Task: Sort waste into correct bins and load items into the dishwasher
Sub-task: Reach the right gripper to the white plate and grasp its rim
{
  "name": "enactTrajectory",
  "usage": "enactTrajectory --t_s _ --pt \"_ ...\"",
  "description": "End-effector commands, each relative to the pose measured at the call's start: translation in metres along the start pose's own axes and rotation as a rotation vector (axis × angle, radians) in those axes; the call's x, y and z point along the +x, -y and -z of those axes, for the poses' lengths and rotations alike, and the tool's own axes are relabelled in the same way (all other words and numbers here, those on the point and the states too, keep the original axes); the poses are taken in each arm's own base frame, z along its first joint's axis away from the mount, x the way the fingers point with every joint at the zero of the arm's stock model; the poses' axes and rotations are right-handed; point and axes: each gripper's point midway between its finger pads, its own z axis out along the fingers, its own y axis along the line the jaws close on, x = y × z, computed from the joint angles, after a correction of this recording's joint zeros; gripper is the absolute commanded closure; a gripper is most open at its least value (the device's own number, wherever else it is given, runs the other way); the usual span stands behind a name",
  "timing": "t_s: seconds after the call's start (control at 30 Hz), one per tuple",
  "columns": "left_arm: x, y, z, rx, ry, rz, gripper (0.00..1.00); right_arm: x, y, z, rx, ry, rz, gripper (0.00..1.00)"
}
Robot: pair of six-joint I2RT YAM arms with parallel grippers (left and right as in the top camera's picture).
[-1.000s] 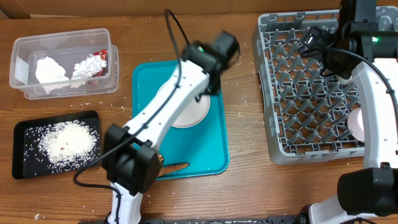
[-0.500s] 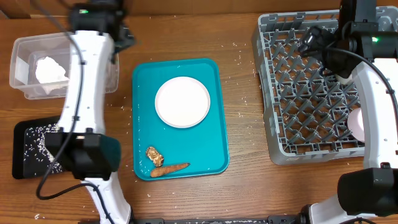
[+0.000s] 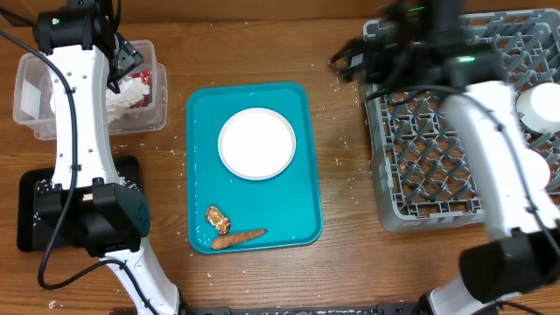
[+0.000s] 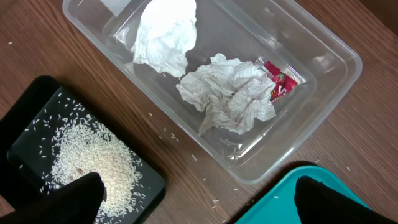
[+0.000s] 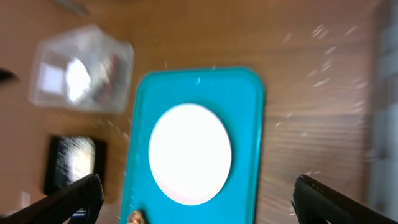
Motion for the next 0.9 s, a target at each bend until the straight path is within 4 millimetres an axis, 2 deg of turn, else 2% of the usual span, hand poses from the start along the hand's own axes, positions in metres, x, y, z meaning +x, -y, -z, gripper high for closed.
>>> enactTrajectory --t_s 0.0,0.13,0.17,0.23,0.3,0.4,0.53,0.63,0.7,0.77,0.8,0.87 --pt "-0.003 0.0 0.011 0.025 0.016 0.019 0.0 0.021 0.019 -0.055 0.228 -0.053 -0.028 0.0" --pt "-0.003 0.0 0.011 0.025 0.016 0.019 0.0 0.051 0.018 -0.112 0.293 -0.14 0.005 0.0" --pt "-0.003 0.0 0.011 0.025 0.016 0.019 0.0 0.063 0.021 -0.133 0.302 -0.177 0.002 0.04" --pt "-0.003 0.0 0.011 0.025 0.016 0.019 0.0 0.076 0.028 -0.155 0.325 -0.209 -0.024 0.11" --pt "-0.003 0.0 0.011 0.025 0.016 0.019 0.0 0.089 0.038 -0.178 0.331 -0.253 -0.036 0.25" --pt "-0.003 0.0 0.011 0.025 0.016 0.019 0.0 0.101 0.044 -0.194 0.32 -0.296 -0.049 0.38" --pt "-0.003 0.0 0.011 0.025 0.016 0.019 0.0 0.116 0.046 -0.211 0.3 -0.341 -0.055 0.4" --pt "-0.003 0.0 0.011 0.025 0.016 0.019 0.0 0.126 0.05 -0.222 0.313 -0.36 -0.066 0.46" --pt "-0.003 0.0 0.011 0.025 0.016 0.019 0.0 0.13 0.052 -0.226 0.323 -0.364 -0.068 0.57" --pt "-0.003 0.0 0.011 0.025 0.016 0.019 0.0 0.13 0.052 -0.226 0.332 -0.361 -0.064 0.79" --pt "-0.003 0.0 0.011 0.025 0.016 0.019 0.0 0.129 0.051 -0.225 0.335 -0.357 -0.064 0.93" --pt "-0.003 0.0 0.011 0.025 0.016 0.019 0.0 0.126 0.049 -0.222 0.34 -0.355 -0.082 0.96"
